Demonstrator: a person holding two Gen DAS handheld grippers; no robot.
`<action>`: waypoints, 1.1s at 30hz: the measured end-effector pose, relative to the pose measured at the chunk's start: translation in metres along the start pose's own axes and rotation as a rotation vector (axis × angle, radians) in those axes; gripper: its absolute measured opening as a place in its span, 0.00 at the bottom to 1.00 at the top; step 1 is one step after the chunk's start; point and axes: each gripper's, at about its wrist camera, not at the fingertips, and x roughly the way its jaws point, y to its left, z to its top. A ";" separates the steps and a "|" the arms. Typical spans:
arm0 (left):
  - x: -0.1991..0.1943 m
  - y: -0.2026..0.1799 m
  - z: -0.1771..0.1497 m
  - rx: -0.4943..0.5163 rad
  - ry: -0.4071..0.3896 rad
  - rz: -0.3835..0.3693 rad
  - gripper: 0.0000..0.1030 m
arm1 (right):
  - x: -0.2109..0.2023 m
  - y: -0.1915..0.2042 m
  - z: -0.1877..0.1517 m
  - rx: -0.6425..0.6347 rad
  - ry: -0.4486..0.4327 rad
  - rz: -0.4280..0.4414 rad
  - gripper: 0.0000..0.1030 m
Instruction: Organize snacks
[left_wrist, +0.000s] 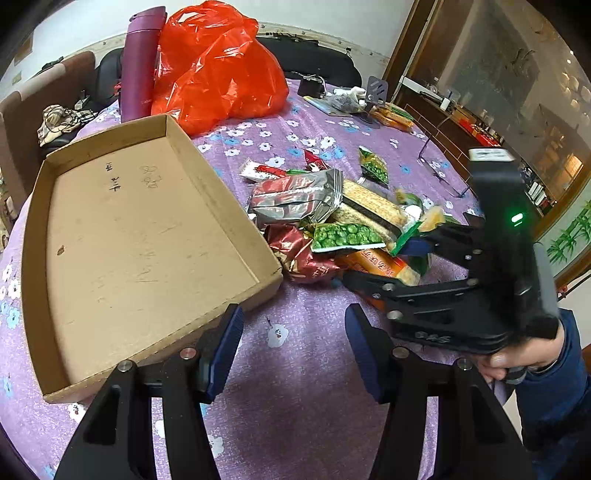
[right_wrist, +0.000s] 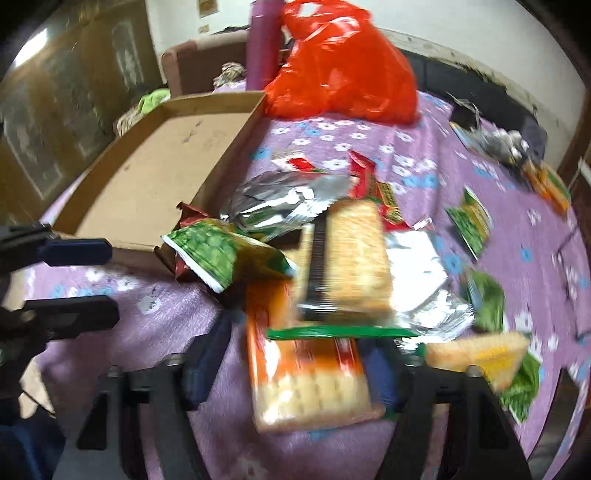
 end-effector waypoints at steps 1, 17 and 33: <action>-0.002 -0.001 0.000 0.010 -0.004 0.005 0.55 | -0.001 -0.001 -0.001 0.008 -0.009 -0.004 0.56; -0.051 0.037 0.015 -0.044 -0.129 0.087 0.55 | -0.084 -0.050 -0.035 0.278 -0.196 0.107 0.14; -0.011 0.010 -0.042 0.106 -0.028 0.094 0.55 | -0.062 0.016 -0.073 0.162 -0.230 0.197 0.41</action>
